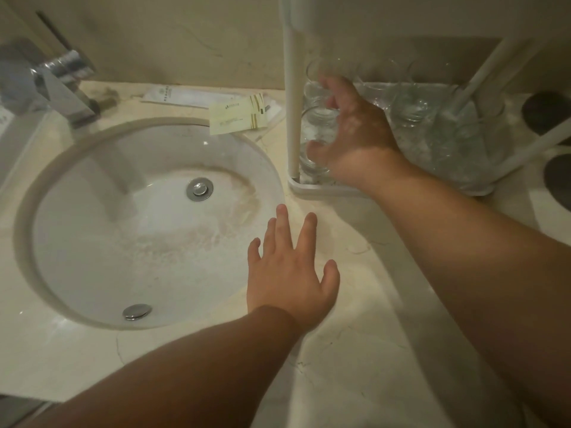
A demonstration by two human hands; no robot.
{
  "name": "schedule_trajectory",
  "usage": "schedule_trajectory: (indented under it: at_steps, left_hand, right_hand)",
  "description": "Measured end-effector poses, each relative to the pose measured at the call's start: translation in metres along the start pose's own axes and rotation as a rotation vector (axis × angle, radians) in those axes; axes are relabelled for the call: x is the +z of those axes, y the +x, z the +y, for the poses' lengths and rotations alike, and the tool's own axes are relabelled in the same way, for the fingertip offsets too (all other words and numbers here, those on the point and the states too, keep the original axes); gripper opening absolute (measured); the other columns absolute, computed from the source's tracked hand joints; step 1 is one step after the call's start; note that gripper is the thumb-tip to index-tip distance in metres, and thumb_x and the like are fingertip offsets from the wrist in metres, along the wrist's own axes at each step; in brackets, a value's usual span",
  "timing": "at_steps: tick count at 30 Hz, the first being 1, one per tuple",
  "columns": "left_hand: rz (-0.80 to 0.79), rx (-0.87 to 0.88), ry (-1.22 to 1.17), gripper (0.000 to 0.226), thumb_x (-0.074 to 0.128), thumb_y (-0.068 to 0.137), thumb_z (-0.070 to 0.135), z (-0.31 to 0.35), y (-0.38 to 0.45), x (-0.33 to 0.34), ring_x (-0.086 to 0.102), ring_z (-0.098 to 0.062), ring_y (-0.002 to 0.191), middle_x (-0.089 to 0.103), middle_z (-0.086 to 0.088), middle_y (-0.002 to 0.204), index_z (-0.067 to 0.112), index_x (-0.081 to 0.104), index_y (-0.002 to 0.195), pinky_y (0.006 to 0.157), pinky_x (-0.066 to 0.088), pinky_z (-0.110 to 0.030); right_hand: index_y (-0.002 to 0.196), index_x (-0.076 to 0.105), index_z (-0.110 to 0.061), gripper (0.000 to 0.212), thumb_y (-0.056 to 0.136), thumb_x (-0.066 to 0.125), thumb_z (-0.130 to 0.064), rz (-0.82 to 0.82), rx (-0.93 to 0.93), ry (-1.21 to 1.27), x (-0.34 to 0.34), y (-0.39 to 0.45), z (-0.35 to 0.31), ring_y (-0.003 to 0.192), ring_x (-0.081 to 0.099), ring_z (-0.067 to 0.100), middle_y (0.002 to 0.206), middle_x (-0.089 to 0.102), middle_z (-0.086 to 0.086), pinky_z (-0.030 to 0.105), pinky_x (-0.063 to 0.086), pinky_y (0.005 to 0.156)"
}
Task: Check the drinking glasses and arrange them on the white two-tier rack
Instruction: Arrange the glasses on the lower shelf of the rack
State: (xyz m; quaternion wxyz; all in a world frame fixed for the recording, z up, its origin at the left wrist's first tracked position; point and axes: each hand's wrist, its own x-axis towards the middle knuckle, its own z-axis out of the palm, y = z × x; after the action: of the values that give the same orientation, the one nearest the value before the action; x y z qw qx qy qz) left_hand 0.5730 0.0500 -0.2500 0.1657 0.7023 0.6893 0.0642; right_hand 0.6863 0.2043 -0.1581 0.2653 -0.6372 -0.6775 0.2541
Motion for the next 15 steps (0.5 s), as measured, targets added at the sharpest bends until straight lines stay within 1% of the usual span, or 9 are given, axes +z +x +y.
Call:
schedule_trajectory:
  at_steps: [4, 10, 15]
  left_hand:
    - [-0.003, 0.000, 0.001, 0.073, 0.030, 0.088, 0.057, 0.000, 0.000, 0.000, 0.007, -0.027, 0.153, -0.001, -0.011, 0.167, 0.035, 0.011, 0.155, 0.120, 0.011, -0.053]
    - [-0.009, 0.000, -0.002, 0.072, 0.031, 0.088, 0.057, 0.000, 0.001, 0.000, 0.008, -0.028, 0.153, 0.000, -0.012, 0.167, 0.035, 0.012, 0.154, 0.120, 0.012, -0.053]
    - [-0.011, 0.001, -0.003, 0.072, 0.030, 0.089, 0.056, 0.000, 0.000, 0.000, 0.008, -0.028, 0.153, -0.001, -0.013, 0.167, 0.034, 0.012, 0.155, 0.120, 0.012, -0.052]
  right_hand:
    - [0.144, 0.037, -0.036, 0.082, 0.075, 0.080, -0.027, -0.019, 0.005, 0.005, 0.000, -0.012, 0.002, 0.120, 0.050, 0.013, 0.133, 0.052, -0.008, 0.020, 0.039, 0.090]
    - [0.145, 0.037, -0.035, 0.082, 0.075, 0.079, -0.030, -0.032, -0.027, -0.040, -0.001, -0.024, 0.001, 0.122, 0.050, 0.018, 0.133, 0.052, -0.007, 0.030, 0.043, 0.099]
    - [0.145, 0.036, -0.034, 0.082, 0.075, 0.078, -0.035, -0.029, -0.008, -0.072, -0.001, -0.028, 0.002, 0.127, 0.046, 0.018, 0.136, 0.050, -0.007, 0.028, 0.040, 0.103]
